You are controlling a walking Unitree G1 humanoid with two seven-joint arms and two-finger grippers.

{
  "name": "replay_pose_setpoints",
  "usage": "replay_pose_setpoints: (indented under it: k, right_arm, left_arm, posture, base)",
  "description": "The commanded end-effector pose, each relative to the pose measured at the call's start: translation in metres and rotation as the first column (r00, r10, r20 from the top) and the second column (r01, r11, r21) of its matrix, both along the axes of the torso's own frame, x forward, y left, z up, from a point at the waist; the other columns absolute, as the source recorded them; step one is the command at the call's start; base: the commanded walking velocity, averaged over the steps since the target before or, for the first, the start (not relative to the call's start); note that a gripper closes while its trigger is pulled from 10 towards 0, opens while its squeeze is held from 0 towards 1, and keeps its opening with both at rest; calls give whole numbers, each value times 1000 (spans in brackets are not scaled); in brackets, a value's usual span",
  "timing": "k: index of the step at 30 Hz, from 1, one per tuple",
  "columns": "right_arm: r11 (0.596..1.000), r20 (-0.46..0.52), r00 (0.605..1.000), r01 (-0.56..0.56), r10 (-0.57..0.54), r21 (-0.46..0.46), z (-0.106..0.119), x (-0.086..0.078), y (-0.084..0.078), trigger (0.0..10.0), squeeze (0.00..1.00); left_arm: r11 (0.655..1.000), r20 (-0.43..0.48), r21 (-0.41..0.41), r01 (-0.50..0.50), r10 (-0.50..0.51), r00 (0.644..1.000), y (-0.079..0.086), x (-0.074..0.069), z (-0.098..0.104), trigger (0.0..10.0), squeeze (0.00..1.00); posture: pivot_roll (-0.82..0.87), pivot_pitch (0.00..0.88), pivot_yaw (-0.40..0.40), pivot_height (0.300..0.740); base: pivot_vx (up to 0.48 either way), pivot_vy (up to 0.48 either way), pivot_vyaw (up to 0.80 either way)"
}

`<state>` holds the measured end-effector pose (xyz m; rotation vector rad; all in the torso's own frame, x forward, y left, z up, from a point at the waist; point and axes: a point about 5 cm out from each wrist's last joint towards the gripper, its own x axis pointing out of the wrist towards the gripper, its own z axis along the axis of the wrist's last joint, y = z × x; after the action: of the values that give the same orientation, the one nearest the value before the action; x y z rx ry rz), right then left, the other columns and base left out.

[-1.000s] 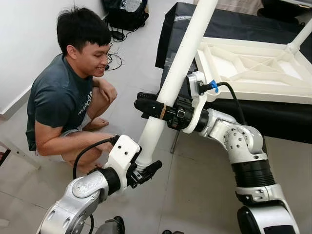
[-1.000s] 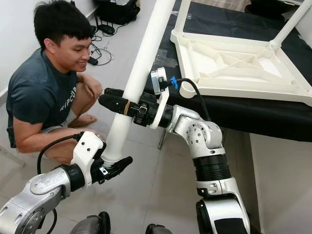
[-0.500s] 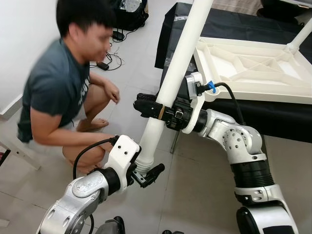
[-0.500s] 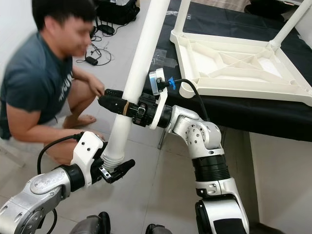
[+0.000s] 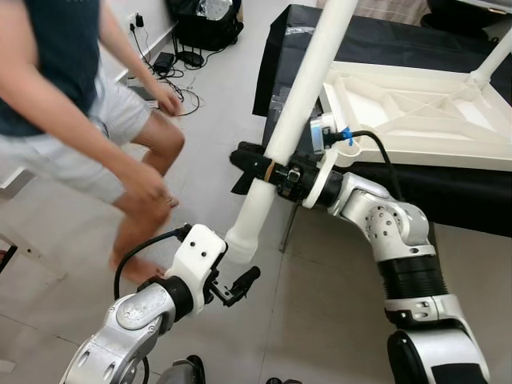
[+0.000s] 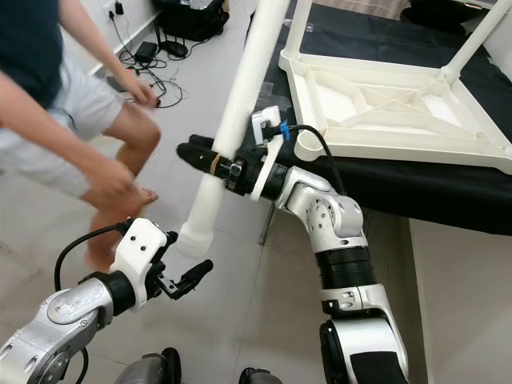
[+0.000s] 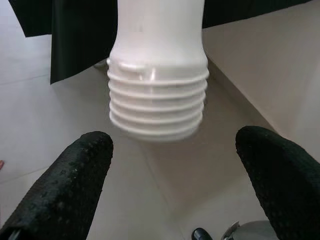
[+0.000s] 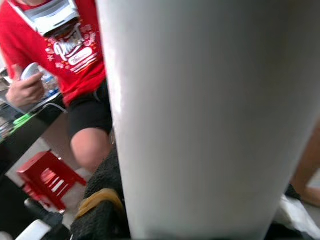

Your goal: Building children table

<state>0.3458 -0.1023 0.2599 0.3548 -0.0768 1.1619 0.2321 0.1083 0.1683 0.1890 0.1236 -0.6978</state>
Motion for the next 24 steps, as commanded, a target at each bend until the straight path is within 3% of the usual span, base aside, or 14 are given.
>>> replay_pose_setpoints:
  k: [1,8,9,10,12,13,14,16,21,22,23,24]
  right_arm:
    - [999,23,999,41,-41,4,4,3,-6,0,0]
    - [973,23,973,231,-231,26,6,18,-19,0,0]
    - [957,30,957,288,-289,30,8,22,-21,0,0]
    - [915,41,914,402,-403,38,11,29,-27,0,0]
    - [915,41,914,402,-403,38,11,29,-27,0,0]
    - [880,55,878,473,-475,43,14,33,-31,0,0]
    - [880,55,878,473,-475,43,14,33,-31,0,0]
    - [839,59,837,541,-544,54,16,36,-36,0,0]
    - [786,65,784,615,-618,61,18,39,-42,0,0]
    - [751,78,747,659,-660,51,18,40,-45,3882,0]
    - [717,98,711,695,-696,48,18,40,-47,10000,0]
    - [694,112,687,718,-718,50,18,41,-47,10000,0]
  left_arm:
    - [1000,-14,12,-2,2,1000,0,-3,-6,10000,0]
    - [998,52,11,-63,62,997,0,1,-1,10000,0]
    - [996,77,-2,-89,89,993,0,3,3,10000,0]
    - [989,134,-29,-143,146,980,1,7,12,10000,0]
    - [989,134,-29,-143,146,980,1,7,12,10000,0]
    - [982,181,-46,-184,189,965,1,11,19,10000,0]
    - [982,181,-46,-184,189,965,1,11,19,10000,0]
    - [979,219,-60,-196,205,954,0,13,27,10000,0]
    - [975,239,-80,-206,220,946,-2,15,32,10000,0]
    - [973,239,-92,-211,227,944,-4,15,33,10000,0]
    - [972,246,-97,-213,231,941,-5,14,34,10000,0]
    - [971,251,-100,-218,236,939,-7,14,34,10000,0]
  posture:
    - [112,176,-117,740]
    - [109,178,-115,740]
    - [112,178,-118,740]
    - [111,180,-117,740]
    - [111,180,-117,740]
    - [111,180,-117,740]
    - [111,180,-117,740]
    - [115,183,-120,740]
    - [114,187,-118,740]
    - [114,185,-118,740]
    - [116,187,-116,740]
    - [117,188,-116,740]
  base:
    - [0,0,0]
    - [0,0,0]
    - [0,0,0]
    - [0,0,0]
    - [0,0,0]
    - [0,0,0]
    - [0,0,0]
    - [0,0,0]
    - [0,0,0]
    - [0,0,0]
    - [0,0,0]
    - [0,0,0]
